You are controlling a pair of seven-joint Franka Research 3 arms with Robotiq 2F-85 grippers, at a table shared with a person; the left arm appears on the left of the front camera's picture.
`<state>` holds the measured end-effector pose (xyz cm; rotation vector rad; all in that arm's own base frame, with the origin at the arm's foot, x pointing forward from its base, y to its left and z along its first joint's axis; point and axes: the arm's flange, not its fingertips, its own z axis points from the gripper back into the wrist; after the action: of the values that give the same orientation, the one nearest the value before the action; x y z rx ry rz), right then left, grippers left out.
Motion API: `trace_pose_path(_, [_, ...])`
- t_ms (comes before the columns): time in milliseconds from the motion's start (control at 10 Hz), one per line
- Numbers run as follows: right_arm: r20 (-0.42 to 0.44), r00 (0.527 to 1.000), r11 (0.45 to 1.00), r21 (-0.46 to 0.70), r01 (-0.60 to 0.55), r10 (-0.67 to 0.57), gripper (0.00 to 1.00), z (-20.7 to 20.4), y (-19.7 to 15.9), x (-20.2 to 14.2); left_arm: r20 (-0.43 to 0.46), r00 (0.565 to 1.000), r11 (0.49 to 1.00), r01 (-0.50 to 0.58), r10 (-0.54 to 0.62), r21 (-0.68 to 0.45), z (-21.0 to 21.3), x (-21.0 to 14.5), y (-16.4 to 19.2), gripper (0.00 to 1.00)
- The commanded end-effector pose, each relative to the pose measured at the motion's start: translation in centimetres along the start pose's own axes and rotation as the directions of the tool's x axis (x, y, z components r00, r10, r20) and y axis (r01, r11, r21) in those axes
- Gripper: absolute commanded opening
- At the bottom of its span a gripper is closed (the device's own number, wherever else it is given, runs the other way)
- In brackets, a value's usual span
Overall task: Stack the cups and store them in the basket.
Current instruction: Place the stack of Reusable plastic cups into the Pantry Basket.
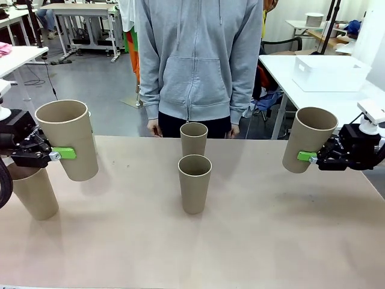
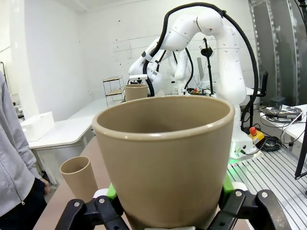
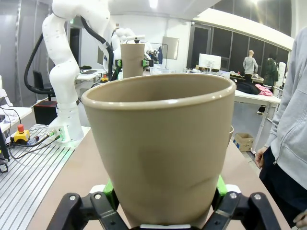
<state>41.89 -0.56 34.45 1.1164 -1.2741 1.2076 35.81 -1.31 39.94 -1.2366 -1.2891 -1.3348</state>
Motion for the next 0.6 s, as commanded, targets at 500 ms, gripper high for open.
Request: trace_pose_path(500, [0.002,1.0,1.0,0.002,-0.006,0.006,0.84,-0.06,0.0,0.28,-0.003,1.0,1.0,-0.012,0.012,0.0,-0.04,0.35,-0.09,0.86])
